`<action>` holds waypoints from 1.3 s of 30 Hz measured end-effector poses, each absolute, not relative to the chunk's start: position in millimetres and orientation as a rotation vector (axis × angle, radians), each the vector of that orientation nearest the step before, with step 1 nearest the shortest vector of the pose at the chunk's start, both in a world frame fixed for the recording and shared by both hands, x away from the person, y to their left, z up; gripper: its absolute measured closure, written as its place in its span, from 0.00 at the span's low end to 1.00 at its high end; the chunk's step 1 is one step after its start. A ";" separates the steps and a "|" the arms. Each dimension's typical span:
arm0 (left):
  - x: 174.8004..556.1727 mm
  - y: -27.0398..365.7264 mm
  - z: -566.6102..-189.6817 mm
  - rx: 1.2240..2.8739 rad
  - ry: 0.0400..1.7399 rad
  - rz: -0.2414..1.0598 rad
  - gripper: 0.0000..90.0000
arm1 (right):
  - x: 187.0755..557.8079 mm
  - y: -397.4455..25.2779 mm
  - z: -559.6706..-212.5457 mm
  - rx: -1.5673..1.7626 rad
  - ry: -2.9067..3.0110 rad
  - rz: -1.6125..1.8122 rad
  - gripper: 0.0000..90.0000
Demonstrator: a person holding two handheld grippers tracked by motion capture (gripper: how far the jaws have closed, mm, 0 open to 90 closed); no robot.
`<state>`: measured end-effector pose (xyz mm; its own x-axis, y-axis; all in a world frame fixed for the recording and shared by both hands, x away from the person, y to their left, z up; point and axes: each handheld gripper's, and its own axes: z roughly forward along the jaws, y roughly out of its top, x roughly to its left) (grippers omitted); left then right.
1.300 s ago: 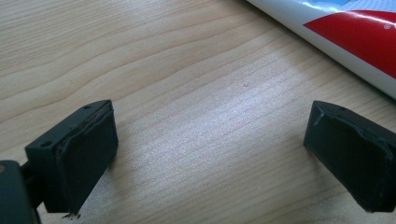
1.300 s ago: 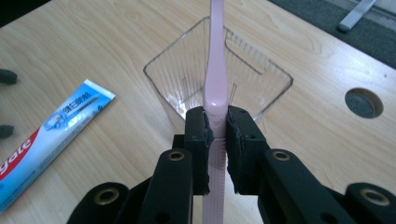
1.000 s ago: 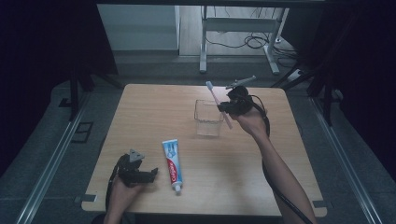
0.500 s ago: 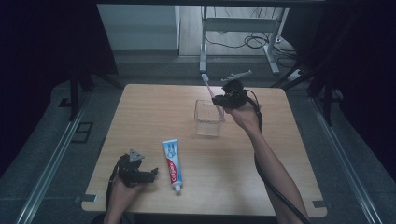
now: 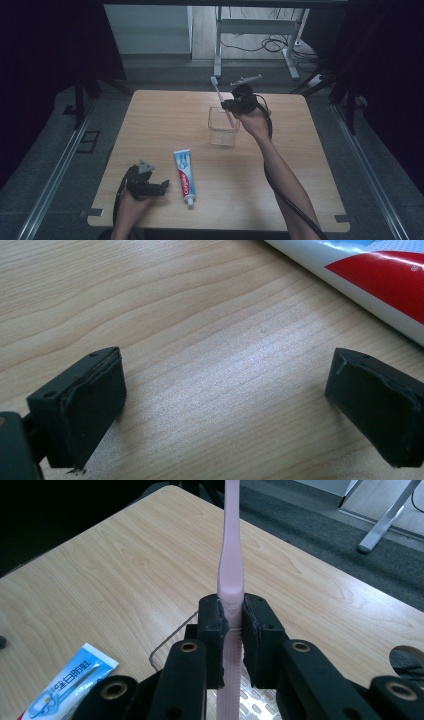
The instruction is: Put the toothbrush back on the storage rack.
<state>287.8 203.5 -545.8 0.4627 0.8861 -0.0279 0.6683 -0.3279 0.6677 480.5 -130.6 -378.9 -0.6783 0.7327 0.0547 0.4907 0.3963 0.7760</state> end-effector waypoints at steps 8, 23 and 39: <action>287.8 203.4 -545.9 2.098 1.287 0.460 0.03 | 486.1 -124.2 -393.4 1.075 2.359 1.153 0.87; 287.8 203.5 -545.9 2.099 1.287 0.460 0.03 | 492.4 -114.7 -421.3 1.080 2.381 1.117 0.87; 287.8 203.5 -545.9 2.099 1.287 0.461 0.03 | 495.9 -108.3 -446.7 1.093 2.426 1.016 0.87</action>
<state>287.8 203.5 -545.9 0.4627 0.8861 -0.0269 0.6671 -0.3280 0.6689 495.9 -108.3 -446.7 -0.6690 0.7430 0.0216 0.5366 0.4626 0.7057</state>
